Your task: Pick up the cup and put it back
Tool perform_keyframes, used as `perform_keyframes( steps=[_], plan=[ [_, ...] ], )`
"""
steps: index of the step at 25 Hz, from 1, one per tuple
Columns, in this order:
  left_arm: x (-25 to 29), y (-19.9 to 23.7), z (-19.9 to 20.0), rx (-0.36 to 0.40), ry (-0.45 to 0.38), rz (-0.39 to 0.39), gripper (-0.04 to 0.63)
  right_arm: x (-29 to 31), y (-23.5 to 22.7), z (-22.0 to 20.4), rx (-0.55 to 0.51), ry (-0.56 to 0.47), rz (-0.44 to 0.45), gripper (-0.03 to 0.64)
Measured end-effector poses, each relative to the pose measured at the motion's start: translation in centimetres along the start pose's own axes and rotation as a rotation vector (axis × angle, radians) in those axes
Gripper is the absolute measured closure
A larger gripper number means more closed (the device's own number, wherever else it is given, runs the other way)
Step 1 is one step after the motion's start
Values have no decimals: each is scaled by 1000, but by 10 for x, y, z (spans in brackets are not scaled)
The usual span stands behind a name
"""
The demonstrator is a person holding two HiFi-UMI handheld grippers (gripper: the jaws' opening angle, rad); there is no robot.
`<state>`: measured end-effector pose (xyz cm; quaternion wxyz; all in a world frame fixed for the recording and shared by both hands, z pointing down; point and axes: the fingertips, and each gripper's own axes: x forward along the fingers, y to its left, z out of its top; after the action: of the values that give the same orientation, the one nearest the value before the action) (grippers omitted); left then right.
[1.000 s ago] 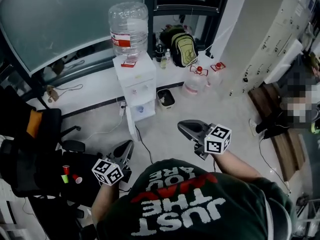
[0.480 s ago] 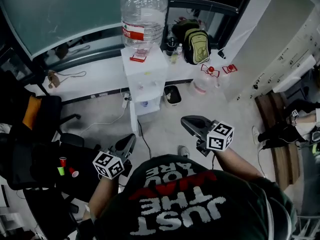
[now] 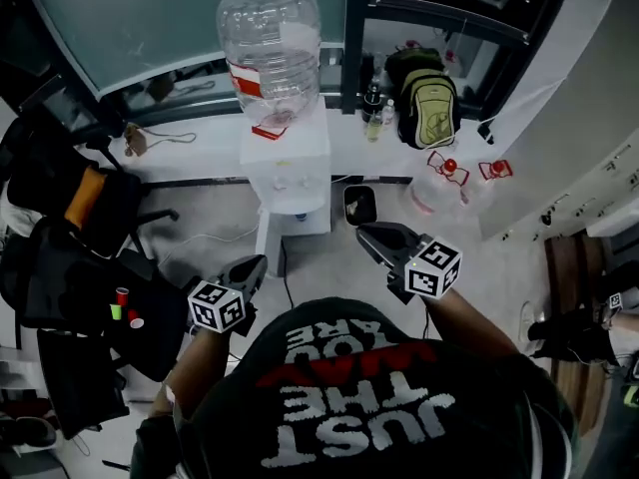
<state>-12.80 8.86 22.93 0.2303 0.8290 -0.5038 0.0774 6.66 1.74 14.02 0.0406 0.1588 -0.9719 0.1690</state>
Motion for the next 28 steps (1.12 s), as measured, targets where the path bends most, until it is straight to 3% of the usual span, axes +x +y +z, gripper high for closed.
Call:
perform_keyframes(
  steps=[6, 9, 12, 15, 21, 25, 28],
  plan=[
    [84, 12, -13, 5, 202, 146, 586, -24, -85, -21, 37, -5, 21, 583],
    [119, 33, -29, 74, 309, 192, 584, -22, -118, -45, 57, -5, -8, 583],
    [155, 54, -49, 130, 391, 156, 564, -5, -142, -74, 58, 23, -46, 583],
    [195, 80, -86, 205, 465, 72, 495, 22, -162, -109, 53, 41, -100, 583],
    [267, 165, -210, 346, 543, -35, 465, 91, -192, -209, 71, 57, -257, 583],
    [307, 227, -270, 413, 558, -21, 465, 139, -233, -274, 58, 64, -320, 583],
    [325, 257, -312, 397, 531, 23, 465, 153, -254, -327, 46, 73, -313, 583]
  ],
)
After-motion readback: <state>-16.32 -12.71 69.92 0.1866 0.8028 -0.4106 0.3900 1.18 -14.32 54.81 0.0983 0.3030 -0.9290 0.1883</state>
